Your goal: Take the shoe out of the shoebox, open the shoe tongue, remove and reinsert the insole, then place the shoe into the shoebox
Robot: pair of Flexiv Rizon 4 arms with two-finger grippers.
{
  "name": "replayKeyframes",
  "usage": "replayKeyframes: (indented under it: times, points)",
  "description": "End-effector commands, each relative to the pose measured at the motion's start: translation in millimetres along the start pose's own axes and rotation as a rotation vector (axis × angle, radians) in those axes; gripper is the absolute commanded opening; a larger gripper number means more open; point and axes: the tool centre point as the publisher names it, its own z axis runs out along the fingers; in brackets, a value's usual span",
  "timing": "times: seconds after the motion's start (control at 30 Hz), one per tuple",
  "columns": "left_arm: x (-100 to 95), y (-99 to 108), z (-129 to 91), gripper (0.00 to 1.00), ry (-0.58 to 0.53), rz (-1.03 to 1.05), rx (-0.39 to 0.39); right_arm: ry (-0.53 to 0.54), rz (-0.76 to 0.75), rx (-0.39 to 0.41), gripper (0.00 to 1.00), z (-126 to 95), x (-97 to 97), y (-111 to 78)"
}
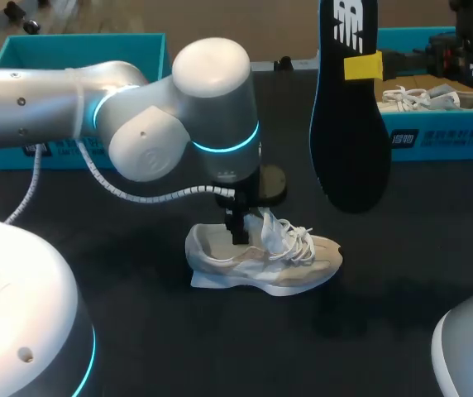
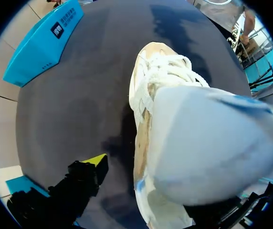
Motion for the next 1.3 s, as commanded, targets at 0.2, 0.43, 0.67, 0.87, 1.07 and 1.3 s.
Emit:
replayKeyframes:
  times: [0.2,0.43,0.67,0.87,1.07,1.3]
  points:
    - [3.4,-1.6,12.3,0.0,0.007,0.002,-0.004,0.001,0.001,0.003,0.0,2.4,-1.6,1.5]
    - [6.1,0.3,10.3,0.0,0.012,0.01,0.001,0.001,0.001,0.003,0.0,2.4,-1.6,1.5]
    - [6.5,1.2,-1.1,0.0,0.021,0.034,0.012,0.001,0.001,0.003,0.0,2.4,-1.6,1.5]
    - [1.7,2.4,-22.0,0.0,0.031,0.121,0.038,0.001,0.001,0.003,0.0,2.4,-1.6,1.5]
    - [0.1,-1.6,-42.5,0.0,0.023,0.285,0.057,0.001,0.001,0.003,0.0,2.4,-1.6,1.5]
    - [2.9,5.6,-58.4,0.0,0.005,0.581,0.05,0.001,0.001,0.003,0.0,2.4,-1.6,1.5]
